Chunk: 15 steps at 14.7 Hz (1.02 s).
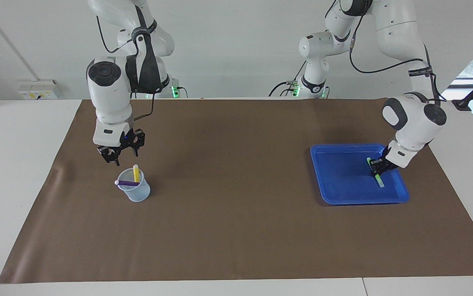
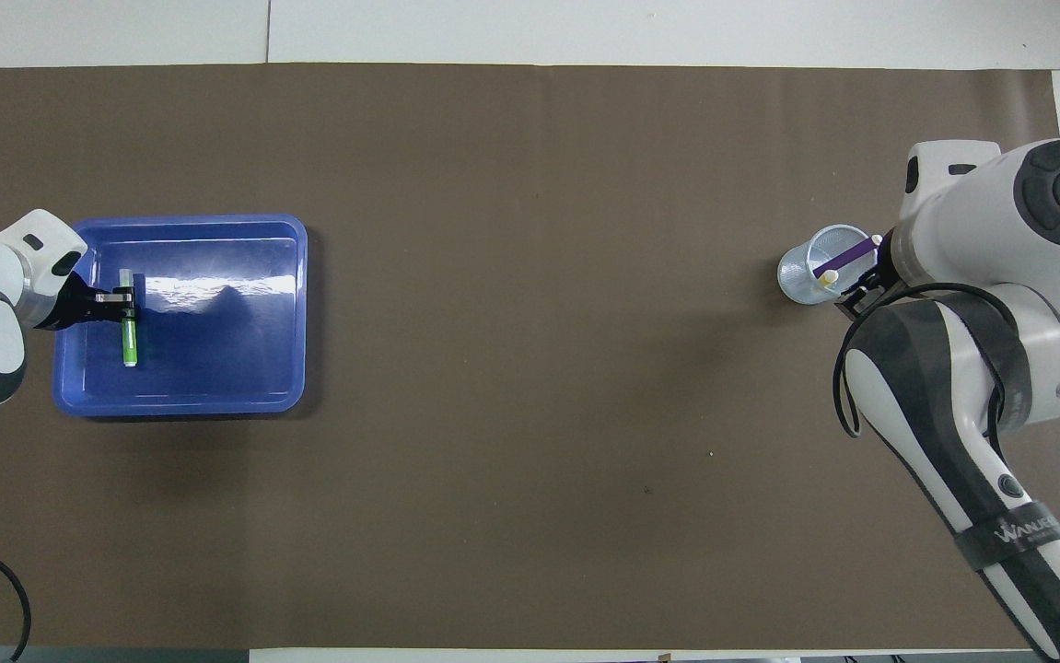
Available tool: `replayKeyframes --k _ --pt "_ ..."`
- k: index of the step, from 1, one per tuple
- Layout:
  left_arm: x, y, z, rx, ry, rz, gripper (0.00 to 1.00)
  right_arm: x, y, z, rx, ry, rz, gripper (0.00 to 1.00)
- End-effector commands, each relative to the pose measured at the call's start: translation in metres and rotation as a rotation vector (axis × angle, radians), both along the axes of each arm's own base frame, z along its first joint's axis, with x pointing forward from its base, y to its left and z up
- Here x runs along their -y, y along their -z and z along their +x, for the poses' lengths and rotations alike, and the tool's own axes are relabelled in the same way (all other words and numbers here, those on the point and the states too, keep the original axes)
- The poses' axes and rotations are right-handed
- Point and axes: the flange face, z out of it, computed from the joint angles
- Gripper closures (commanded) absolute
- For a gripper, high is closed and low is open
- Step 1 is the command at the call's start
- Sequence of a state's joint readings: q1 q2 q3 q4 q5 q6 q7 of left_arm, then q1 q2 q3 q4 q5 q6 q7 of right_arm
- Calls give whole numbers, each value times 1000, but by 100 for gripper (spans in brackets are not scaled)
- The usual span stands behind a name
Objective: Transfer and insert pens with both arms
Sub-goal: 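Grasp the green pen with the left gripper while the right gripper withdraws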
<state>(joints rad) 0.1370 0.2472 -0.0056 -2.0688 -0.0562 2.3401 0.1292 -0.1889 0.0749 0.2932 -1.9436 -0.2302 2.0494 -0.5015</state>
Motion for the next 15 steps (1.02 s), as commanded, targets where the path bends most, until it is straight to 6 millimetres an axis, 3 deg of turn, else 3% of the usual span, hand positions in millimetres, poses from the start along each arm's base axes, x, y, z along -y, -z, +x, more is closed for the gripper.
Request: replayKeyframes --k 1,3,5,6,10,13,15 --pt "28 -32 -8 -2 -69 14 100 -13 -26 11 1 -32 -1 25" --pt "48 -54 -8 -6 -154 7 100 -40 -49 20 5 -40 50 20" --pt "67 -67 -6 -30 -238 -2 100 -57 -58 20 -7 15 229 12" --pt "78 -74 -7 -31 -289 -4 100 -59 -57 22 -15 55 314 0" --pt "139 -83 -17 -68 -465 0 100 -74 -57 20 -56 244 514 0" --pt "199 -90 -27 -68 -554 -16 100 -80 -52 16 -74 315 623 1" --pt "238 -98 -30 -89 -631 -90 100 -87 -52 11 -110 396 722 19"
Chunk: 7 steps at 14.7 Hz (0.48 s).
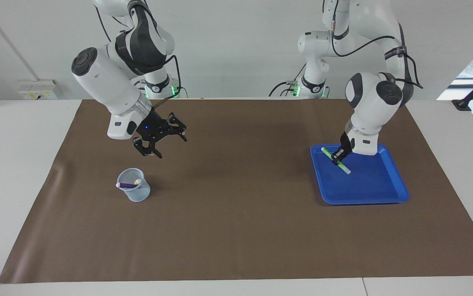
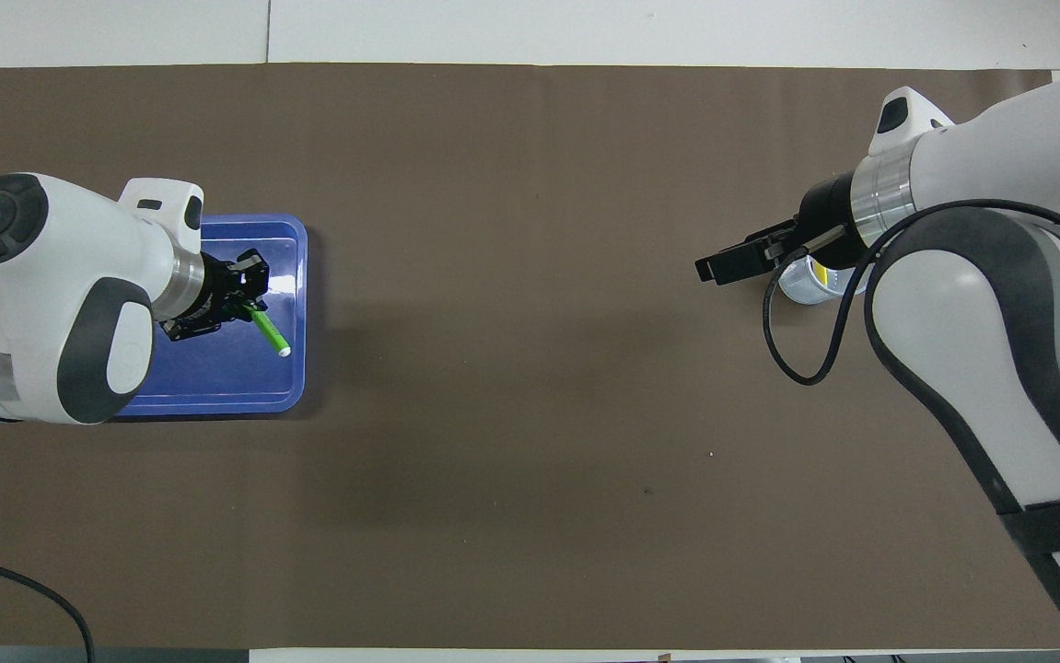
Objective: Transfer and insert pens with both arms
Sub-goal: 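Lift the green pen with the left gripper toward the right gripper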
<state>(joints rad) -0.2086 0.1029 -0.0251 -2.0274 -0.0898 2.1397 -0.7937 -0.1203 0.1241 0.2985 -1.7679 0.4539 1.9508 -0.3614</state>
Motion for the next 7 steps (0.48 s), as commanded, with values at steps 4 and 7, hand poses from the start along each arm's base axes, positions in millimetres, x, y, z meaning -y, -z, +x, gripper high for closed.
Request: replayKeyframes --k 4,7 --pt "79 -37 3 -33 -177 -237 100 -43 -6 -12 -191 331 184 37" --pt "119 -57 6 -56 -320 -310 100 -73 -4 -17 -228 418 229 36"
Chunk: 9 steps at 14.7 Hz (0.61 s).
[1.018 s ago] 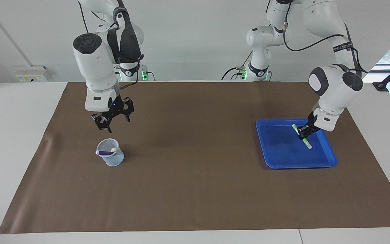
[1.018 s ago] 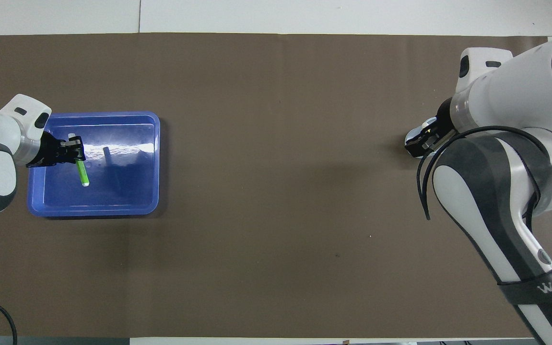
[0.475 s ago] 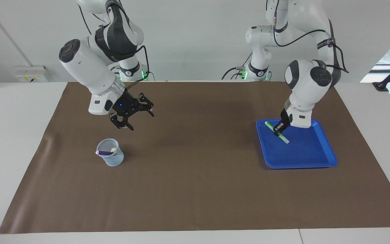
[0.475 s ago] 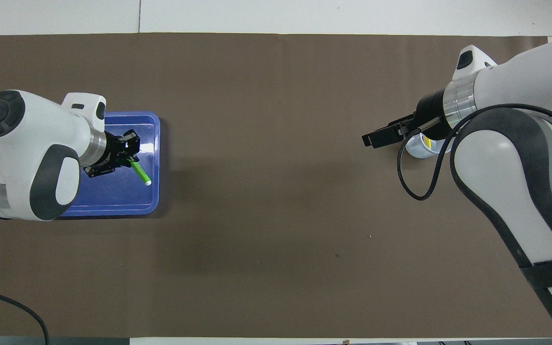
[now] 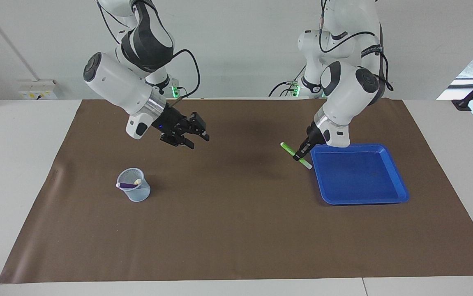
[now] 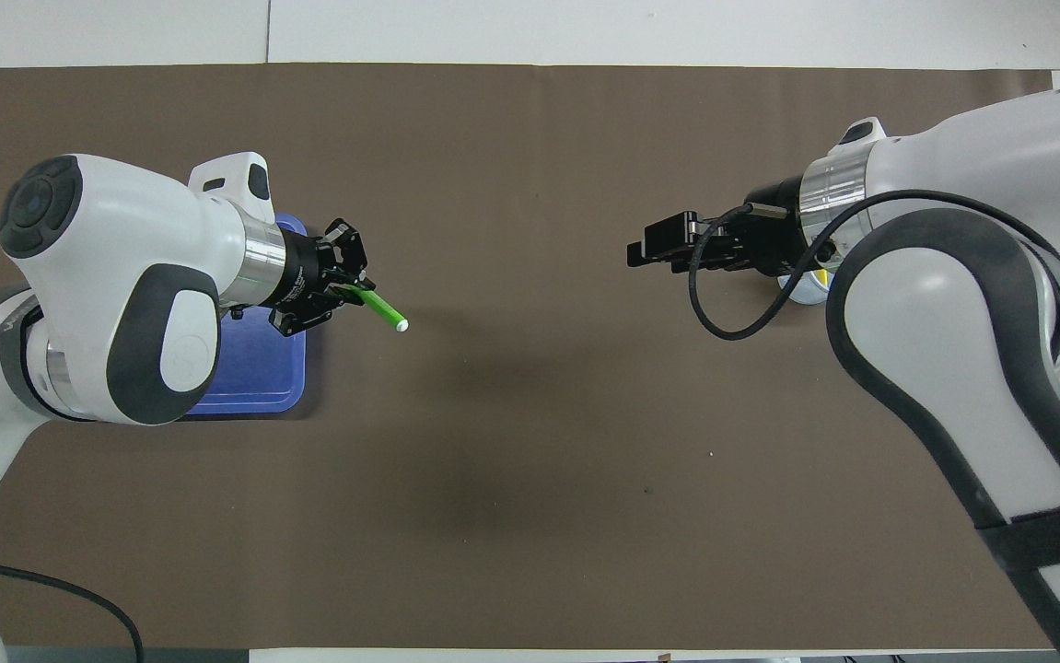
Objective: Transfer and insert pens with both arms
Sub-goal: 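Lift the green pen with the left gripper toward the right gripper, then grasp the green pen with the right gripper and open the left gripper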
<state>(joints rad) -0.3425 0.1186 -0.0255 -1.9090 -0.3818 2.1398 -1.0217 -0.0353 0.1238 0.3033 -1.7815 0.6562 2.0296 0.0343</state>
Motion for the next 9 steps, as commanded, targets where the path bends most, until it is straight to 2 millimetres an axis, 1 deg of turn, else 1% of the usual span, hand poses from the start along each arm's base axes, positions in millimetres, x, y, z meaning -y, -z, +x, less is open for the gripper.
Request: replayKeyframes --k 1,3,4,6,7,9 --pt "37 -10 6 -38 -126 -53 100 -17 6 -11 -27 101 66 37" --pt "62 -13 1 -52 -221 -116 100 -33 13 -24 -50 187 175 36" --pt "73 -17 -1 -45 -248 -148 100 -39 17 -28 -51 218 203 36" --pt "88 -23 -5 -35 -307 -192 100 -51 22 -37 -49 241 214 36" --pt "95 -24 -7 -36 -326 -201 100 -51 24 -38 -60 265 230 36" --pt "96 -29 -6 -66 -407 -241 100 -52 31 -42 -67 270 236 36"
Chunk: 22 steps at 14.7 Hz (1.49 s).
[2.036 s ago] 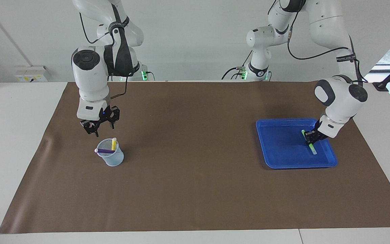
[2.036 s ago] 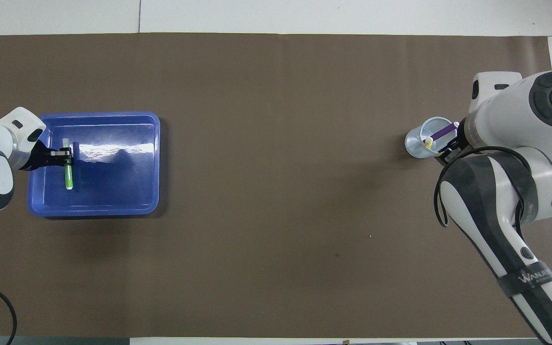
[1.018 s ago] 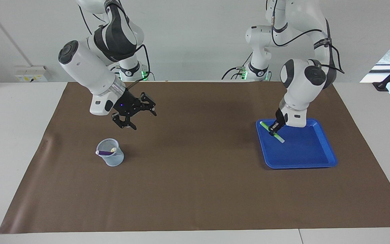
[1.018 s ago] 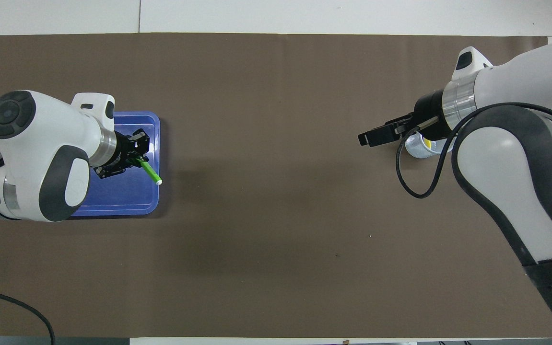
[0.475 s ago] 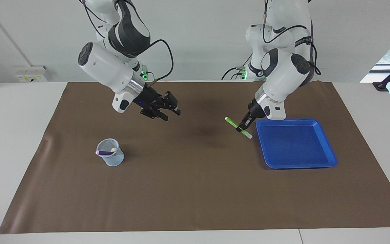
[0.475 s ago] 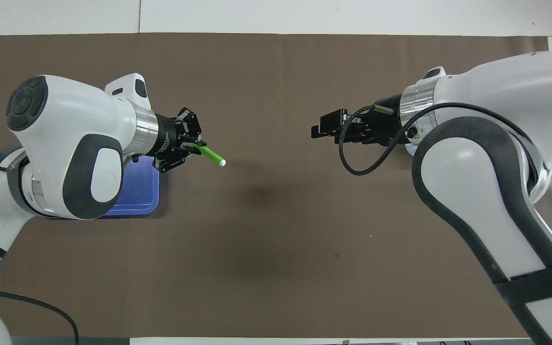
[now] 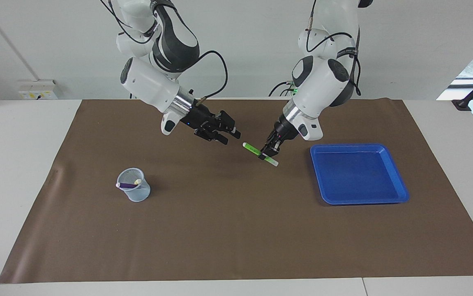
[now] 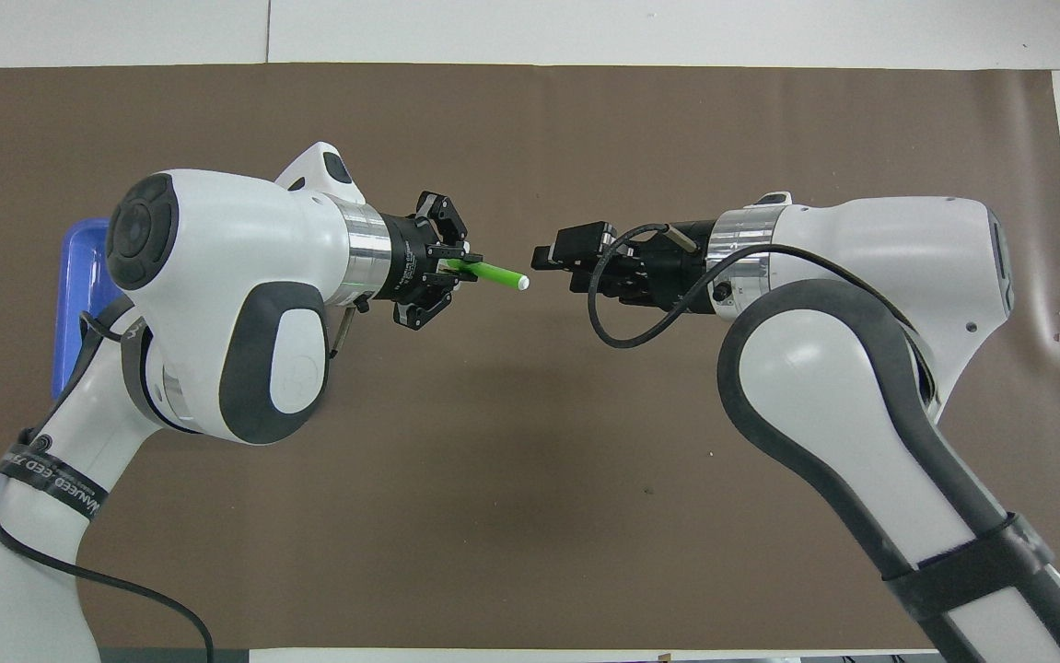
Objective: Transfer and insert pens with both arms
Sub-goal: 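Grasp the green pen with the right gripper and open the left gripper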
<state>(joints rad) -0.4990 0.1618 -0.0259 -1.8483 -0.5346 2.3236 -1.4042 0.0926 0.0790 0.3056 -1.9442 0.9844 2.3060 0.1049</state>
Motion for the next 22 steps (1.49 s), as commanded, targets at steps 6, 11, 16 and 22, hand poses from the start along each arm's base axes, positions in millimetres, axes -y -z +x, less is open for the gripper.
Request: replayKeyframes --k 6,11,16,22 --pt "25 -17 -4 -19 -59 -84 100 10 18 -10 -8 59 67 39" --pt "34 -16 -10 -26 -45 -84 100 12 17 -7 -19 88 94 44" --pt "34 -15 -10 -26 -46 -82 100 11 16 -8 -18 85 94 59" --pt "37 -15 -13 -27 -41 -82 100 8 16 -10 -16 79 92 59"
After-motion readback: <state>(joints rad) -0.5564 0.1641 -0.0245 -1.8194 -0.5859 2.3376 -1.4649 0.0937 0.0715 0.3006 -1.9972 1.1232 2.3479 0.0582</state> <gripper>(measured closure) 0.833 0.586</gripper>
